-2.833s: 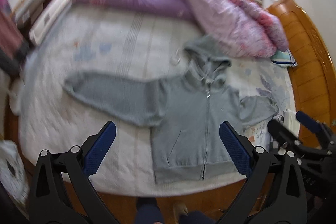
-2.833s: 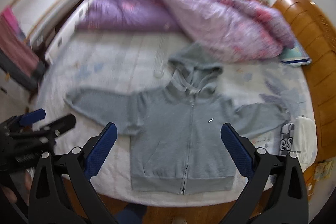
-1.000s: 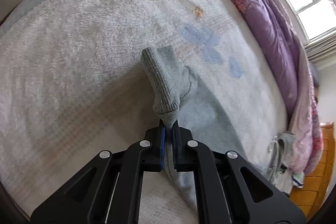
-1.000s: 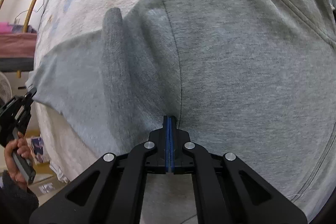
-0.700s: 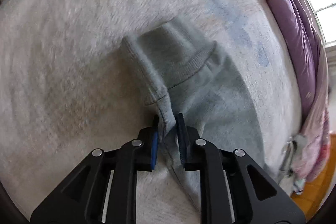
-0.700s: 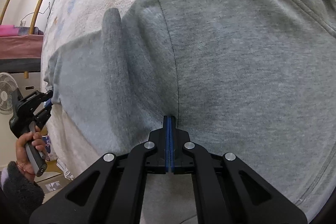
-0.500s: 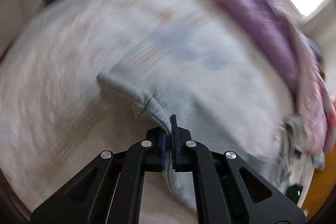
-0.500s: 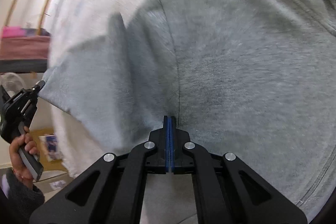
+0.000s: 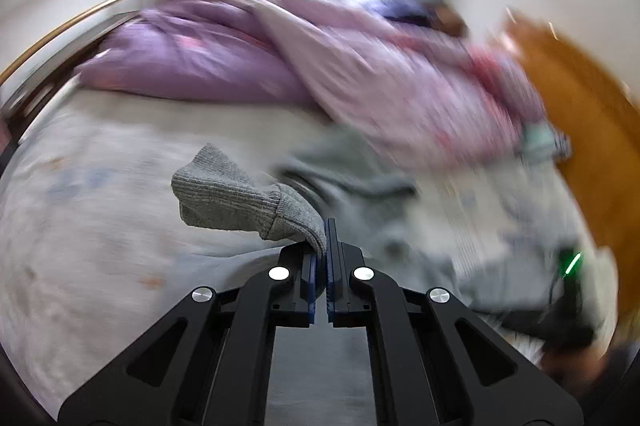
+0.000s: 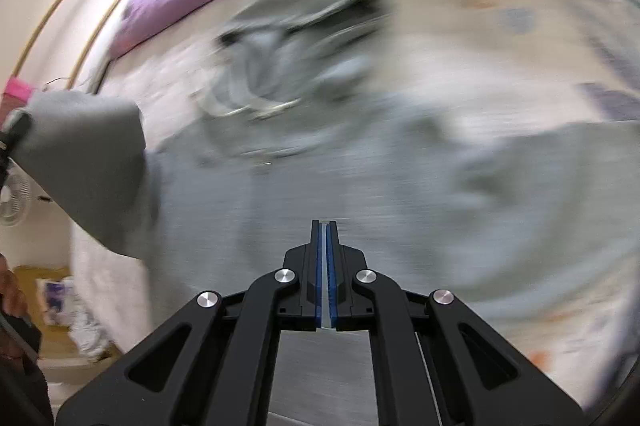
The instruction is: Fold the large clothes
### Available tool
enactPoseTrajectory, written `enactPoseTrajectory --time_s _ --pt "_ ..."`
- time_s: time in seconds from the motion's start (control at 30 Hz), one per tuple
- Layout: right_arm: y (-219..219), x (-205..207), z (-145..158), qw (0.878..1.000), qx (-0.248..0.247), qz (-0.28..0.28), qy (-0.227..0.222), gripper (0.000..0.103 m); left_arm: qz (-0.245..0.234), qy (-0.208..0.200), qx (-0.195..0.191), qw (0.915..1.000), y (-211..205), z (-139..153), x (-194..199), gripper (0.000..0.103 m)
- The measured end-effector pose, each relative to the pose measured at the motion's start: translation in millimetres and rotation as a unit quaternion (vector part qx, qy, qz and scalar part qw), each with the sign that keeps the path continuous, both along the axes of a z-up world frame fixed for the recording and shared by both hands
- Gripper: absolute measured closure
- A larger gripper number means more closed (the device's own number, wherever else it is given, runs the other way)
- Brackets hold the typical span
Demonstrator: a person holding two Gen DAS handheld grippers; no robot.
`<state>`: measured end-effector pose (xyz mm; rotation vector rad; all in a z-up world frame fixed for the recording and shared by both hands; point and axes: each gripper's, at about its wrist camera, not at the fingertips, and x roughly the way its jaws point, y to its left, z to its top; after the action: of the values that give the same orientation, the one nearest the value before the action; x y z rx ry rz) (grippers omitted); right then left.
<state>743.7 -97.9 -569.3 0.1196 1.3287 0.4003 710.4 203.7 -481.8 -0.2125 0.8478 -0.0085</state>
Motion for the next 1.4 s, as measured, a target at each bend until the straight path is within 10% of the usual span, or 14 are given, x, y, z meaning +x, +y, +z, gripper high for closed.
enactPoseTrajectory --time_s 0.4,0.47,0.53,0.63,0.77,1.07,1.4 --pt "-239.8 41.5 15.6 0.989 -0.099 -0.108 -0.016 0.097 -0.063 0.193 -0.034 0.9787 -179.5 -167.4 52.7 0.084" --pt "-269.0 54.6 21.9 0.986 -0.091 -0.14 -0.02 0.097 -0.062 0.195 -0.052 0.9773 -189.0 -169.6 53.2 0.04" --pt "-301.0 70.1 25.8 0.978 -0.096 -0.183 -0.017 0.094 -0.073 0.183 -0.058 0.9786 -199.8 -166.4 49.7 0.033" --pt "-337.8 92.5 17.0 0.968 -0.104 -0.226 0.021 0.074 -0.086 0.188 -0.055 0.9768 -216.9 -163.5 49.7 0.032" --pt "-385.0 110.8 -11.2 0.949 -0.12 -0.277 0.092 0.073 -0.101 0.17 -0.059 0.9785 -223.7 -153.4 46.4 0.031" --pt "-425.7 132.9 -93.8 0.892 -0.146 -0.345 0.253 0.057 -0.138 0.136 0.076 0.9781 -245.9 -127.1 27.7 0.021" --pt "-445.8 131.9 -124.6 0.878 -0.094 -0.386 0.266 0.052 -0.199 0.121 0.013 0.9724 -261.2 -116.9 18.4 0.018"
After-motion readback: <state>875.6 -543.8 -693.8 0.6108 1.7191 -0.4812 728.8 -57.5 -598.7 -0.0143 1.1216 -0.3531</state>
